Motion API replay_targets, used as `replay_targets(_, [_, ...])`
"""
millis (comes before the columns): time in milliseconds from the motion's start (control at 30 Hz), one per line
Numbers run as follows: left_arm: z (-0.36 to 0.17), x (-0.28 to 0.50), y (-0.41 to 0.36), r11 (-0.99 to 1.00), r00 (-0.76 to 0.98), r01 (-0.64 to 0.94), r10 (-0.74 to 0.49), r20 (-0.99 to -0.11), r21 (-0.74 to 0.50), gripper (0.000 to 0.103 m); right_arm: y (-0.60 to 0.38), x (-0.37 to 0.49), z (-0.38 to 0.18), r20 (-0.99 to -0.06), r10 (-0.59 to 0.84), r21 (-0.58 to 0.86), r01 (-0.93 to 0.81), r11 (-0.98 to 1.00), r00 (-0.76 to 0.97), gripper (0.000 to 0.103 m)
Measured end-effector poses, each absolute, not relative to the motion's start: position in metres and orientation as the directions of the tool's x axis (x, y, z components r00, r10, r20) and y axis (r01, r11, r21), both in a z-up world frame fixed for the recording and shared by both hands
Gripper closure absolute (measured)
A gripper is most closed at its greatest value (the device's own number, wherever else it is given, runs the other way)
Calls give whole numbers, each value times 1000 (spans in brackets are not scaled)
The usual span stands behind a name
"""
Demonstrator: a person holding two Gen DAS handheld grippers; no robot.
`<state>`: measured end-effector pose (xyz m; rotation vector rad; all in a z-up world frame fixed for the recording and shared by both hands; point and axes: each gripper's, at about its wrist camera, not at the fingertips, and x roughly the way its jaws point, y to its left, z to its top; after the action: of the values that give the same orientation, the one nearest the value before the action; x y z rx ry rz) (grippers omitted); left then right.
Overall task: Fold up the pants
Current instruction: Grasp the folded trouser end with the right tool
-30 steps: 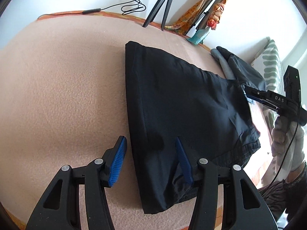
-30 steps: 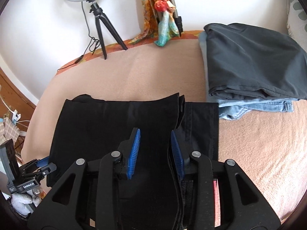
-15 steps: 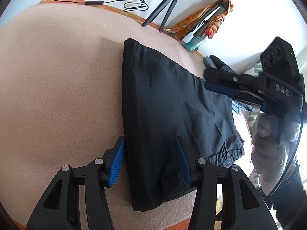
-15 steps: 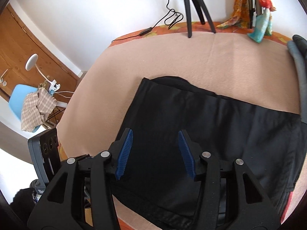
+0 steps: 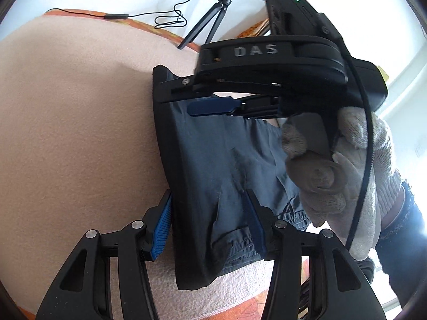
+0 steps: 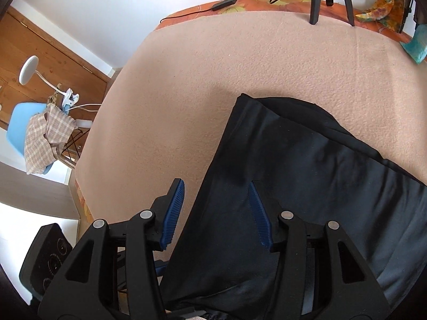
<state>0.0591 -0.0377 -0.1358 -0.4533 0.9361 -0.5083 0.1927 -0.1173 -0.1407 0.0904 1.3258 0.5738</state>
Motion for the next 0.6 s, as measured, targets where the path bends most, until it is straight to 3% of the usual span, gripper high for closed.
replay_targets(167, [-135, 57, -43, 799, 495, 237, -588, -639, -552, 54, -98, 194, -149, -938, 329, 270, -367, 890, 109, 52])
replay_targets(200, [-135, 56, -44, 801, 494, 238, -587, -642, -549, 54, -95, 193, -150, -945, 305, 243, -375, 895, 115, 55])
replay_targets(267, [-137, 54, -43, 804, 493, 238, -584, -645, -545, 54, -91, 194, -155, -959, 261, 199, -387, 900, 114, 73])
replay_targets(367, [-138, 51, -44, 806, 490, 242, -582, -649, -540, 54, -91, 194, -160, -961, 251, 189, -388, 902, 115, 87])
replay_targets(600, [-143, 46, -52, 864, 466, 197, -499, -731, -464, 54, -112, 193, -149, -924, 347, 279, -336, 899, 161, 97])
